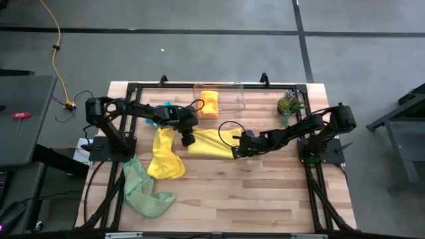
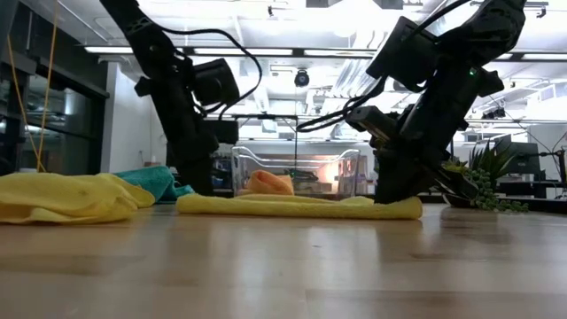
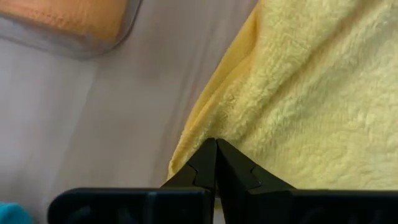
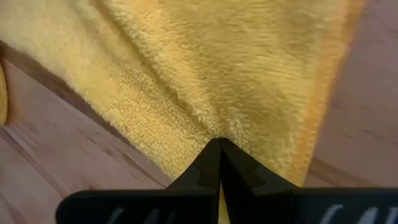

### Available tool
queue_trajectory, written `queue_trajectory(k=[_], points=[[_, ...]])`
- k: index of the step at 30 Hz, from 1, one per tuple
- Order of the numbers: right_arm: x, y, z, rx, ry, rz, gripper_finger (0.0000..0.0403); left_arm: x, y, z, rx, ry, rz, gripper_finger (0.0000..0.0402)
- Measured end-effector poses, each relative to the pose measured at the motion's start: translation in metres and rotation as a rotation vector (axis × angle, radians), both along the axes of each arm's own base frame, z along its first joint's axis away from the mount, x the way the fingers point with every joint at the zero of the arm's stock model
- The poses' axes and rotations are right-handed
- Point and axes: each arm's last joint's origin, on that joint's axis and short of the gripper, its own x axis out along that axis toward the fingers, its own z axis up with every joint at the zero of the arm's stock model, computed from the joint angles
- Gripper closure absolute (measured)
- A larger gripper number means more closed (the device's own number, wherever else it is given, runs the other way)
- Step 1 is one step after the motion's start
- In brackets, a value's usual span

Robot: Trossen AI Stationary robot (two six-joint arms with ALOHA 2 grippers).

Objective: Fold microfiber towels
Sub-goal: Fold the right yellow microfiber towel

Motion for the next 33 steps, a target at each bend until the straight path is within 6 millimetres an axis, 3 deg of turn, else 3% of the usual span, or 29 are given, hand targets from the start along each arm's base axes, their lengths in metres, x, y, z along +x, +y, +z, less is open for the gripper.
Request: queue_trajectory(k=[12, 19, 26, 30, 33], points=[[0.000, 0.000, 0.000, -0.001, 0.000, 0.000, 0.0403, -0.001, 0.003, 0.036, 0.090, -0.164, 0.018, 0.0401], [0.000, 0.000, 0.003, -0.003, -0.013, 0.003, 0.0403, 0.009, -0.021, 0.037, -0.057, -0.232, -0.086, 0.0401], [-0.011, -0.003, 0.032, -0.087, -0.072, 0.045, 0.0403, 0.022, -0.051, 0.031, -0.053, -0.371, -0.140, 0.0401], [-0.023, -0.005, 0.050, -0.115, -0.076, 0.032, 0.0402, 0.017, -0.061, 0.022, -0.107, -0.458, -0.096, 0.0401], [-0.032, -0.006, 0.058, -0.129, -0.056, 0.035, 0.0386, 0.008, -0.063, 0.031, -0.126, -0.521, -0.097, 0.0401]])
